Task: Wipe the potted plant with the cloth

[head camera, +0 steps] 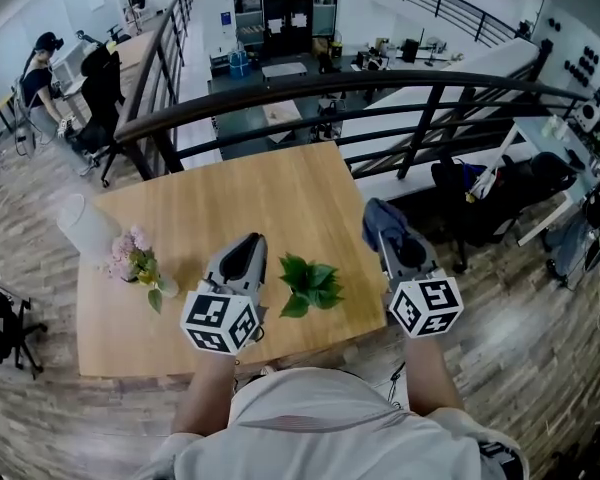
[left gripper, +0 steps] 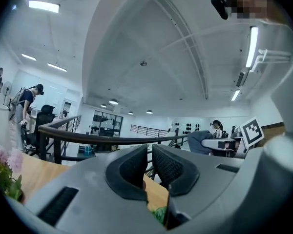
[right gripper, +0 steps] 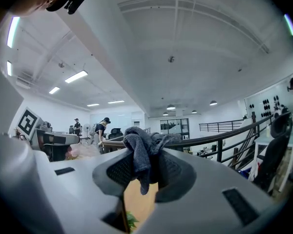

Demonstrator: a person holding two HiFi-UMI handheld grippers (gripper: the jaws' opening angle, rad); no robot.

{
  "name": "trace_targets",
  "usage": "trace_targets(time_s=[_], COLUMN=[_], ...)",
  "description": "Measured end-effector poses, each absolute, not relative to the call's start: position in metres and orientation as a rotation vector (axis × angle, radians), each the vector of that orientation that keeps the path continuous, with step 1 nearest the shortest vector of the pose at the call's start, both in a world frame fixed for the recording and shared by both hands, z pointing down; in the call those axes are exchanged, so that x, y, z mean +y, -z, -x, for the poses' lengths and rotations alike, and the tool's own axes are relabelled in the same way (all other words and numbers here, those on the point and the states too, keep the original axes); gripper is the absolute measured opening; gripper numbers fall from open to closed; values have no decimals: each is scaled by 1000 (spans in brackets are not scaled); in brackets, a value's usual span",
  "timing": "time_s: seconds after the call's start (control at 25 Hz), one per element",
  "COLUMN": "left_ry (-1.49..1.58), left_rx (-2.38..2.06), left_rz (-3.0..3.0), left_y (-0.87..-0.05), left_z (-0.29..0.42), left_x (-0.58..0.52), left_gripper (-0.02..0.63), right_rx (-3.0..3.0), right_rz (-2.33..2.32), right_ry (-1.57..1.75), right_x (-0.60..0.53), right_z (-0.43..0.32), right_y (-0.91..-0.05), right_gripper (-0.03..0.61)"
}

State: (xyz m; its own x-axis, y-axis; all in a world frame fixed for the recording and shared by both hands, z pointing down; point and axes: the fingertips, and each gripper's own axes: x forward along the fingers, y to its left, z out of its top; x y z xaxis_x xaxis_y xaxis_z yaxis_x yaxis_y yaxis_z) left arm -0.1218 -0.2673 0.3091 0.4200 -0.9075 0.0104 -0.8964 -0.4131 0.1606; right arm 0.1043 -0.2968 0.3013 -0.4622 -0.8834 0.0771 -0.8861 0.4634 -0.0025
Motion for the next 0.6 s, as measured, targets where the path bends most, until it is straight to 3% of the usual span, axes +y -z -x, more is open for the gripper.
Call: trace_targets(time_s=[0.6], left_ry=[112], left_rx=[-1555], left_rz=[-2525], left_y=[-311], left_z=[121], left_x=[-272], left_gripper=[37], right_rx=[-2602], right_rz=[-1594], right_ry=[-74], right_x=[-305], right_z=[-89], right_y=[-303], right_gripper=[149])
